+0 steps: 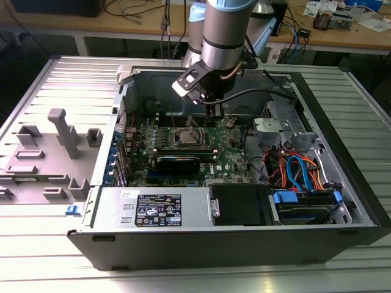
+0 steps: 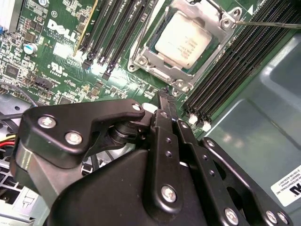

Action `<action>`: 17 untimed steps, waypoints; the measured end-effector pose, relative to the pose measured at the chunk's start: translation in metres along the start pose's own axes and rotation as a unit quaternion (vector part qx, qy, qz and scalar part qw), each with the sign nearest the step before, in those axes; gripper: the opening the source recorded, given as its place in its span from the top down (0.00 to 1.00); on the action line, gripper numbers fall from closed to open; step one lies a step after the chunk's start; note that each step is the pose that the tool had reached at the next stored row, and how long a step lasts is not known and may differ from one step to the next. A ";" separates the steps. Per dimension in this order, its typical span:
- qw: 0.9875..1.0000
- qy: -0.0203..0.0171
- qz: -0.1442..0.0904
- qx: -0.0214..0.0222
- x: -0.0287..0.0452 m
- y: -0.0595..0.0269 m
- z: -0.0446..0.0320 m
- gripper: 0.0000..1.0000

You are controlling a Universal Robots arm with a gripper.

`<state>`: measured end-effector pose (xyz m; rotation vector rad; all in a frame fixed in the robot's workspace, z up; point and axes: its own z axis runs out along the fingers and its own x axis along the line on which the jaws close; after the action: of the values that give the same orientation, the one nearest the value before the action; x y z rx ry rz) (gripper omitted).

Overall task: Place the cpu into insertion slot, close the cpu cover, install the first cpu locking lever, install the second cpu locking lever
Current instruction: 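Close the cpu cover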

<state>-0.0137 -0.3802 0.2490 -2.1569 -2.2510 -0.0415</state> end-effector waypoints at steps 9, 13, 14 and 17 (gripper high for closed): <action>1.000 0.000 0.000 0.000 0.0001 -0.0035 0.0006 0.89; 1.000 0.000 -0.002 0.000 0.0007 -0.0182 0.0014 0.89; 1.000 0.000 -0.002 0.000 0.0007 -0.0195 0.0014 0.89; 1.000 0.000 -0.002 0.000 0.0007 -0.0198 0.0014 0.89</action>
<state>-0.0335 -0.3802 0.2476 -2.1523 -2.2552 -0.0417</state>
